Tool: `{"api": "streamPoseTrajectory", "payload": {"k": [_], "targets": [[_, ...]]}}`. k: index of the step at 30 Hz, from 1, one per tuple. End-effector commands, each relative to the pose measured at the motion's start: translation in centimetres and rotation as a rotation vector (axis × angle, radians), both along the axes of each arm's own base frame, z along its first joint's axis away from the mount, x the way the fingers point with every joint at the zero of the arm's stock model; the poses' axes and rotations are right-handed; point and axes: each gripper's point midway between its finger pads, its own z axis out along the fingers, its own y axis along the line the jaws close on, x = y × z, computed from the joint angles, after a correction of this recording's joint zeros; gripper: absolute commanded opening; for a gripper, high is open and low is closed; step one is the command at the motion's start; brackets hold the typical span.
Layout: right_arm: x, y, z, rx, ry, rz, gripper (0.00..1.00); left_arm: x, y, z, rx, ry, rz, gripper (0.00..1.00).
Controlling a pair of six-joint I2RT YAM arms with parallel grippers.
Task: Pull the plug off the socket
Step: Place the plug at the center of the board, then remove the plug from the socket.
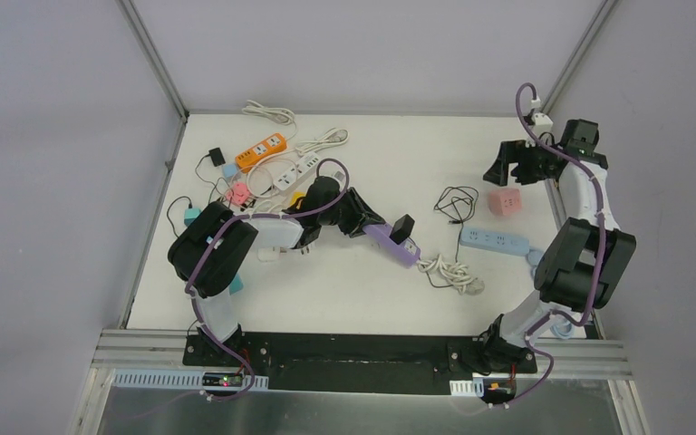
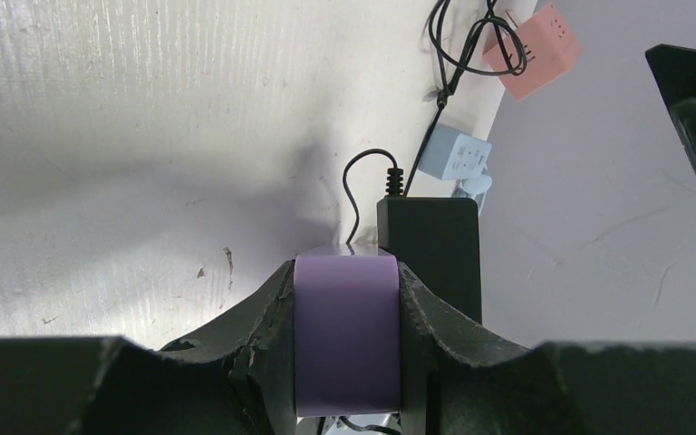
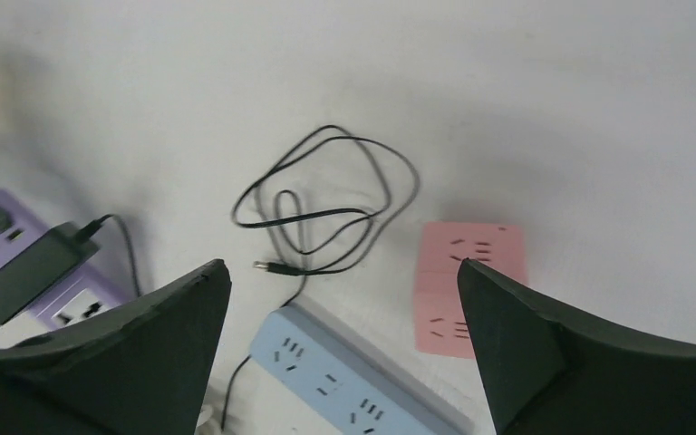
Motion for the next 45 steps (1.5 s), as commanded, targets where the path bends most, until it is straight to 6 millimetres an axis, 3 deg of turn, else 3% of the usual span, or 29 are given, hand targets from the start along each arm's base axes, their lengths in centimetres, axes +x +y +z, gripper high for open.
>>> {"api": "streamPoseTrajectory", "payload": {"k": [1,7,10,13,20,21,22,25,31,39,45], "targets": [[-3.6,7.6,3.7,0.169,-0.031,0.285,1.00,0.7,-0.3,2.7,-0.012,-0.142,-0.003,0.00],[-8.3,16.9,3.3,0.321,0.094,0.484,1.00,0.6,-0.2,3.3,0.002,-0.180,0.002,0.00],[-9.1,19.0,2.3,0.377,0.192,0.387,1.00,0.8,0.1,4.2,0.007,-0.217,0.027,0.00],[-8.7,19.0,1.2,0.390,0.219,0.257,1.00,1.0,0.2,5.1,0.013,-0.257,0.056,0.00],[-9.3,19.8,-0.7,0.383,0.153,0.296,1.00,1.2,0.6,6.8,0.055,-0.345,0.119,0.00],[-8.7,20.0,-0.9,0.533,0.373,-0.038,1.00,1.3,0.6,7.0,0.063,-0.359,0.126,0.00],[-8.5,20.6,-0.6,0.609,0.438,-0.126,1.00,1.3,0.6,7.2,0.072,-0.371,0.128,0.00],[-8.7,22.3,-0.2,0.691,0.497,-0.125,1.00,1.4,0.5,7.7,0.101,-0.399,0.139,0.00],[-9.3,24.5,-1.3,0.714,0.593,-0.133,0.93,1.4,0.2,8.5,0.126,-0.434,0.155,0.00],[-10.5,25.0,-3.3,0.664,0.671,-0.184,0.80,1.8,1.1,9.7,0.149,-0.468,0.215,0.00],[-10.9,25.9,-3.7,0.649,0.719,-0.175,0.63,2.2,1.3,10.4,0.161,-0.493,0.242,0.00]]}}
